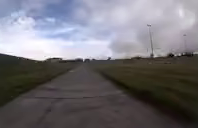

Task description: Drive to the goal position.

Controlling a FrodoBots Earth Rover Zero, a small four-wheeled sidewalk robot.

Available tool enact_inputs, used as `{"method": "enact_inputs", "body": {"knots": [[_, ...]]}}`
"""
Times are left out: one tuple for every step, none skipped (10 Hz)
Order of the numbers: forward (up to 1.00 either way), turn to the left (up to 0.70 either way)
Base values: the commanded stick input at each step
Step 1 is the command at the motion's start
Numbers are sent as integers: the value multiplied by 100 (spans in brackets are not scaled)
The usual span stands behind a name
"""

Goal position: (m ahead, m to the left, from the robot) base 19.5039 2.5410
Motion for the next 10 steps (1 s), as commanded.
{"method": "enact_inputs", "body": {"knots": [[100, 0], [100, 0], [100, 0], [100, 21], [100, 37], [100, 32], [100, 18], [100, 0], [100, 0], [100, 0]]}}
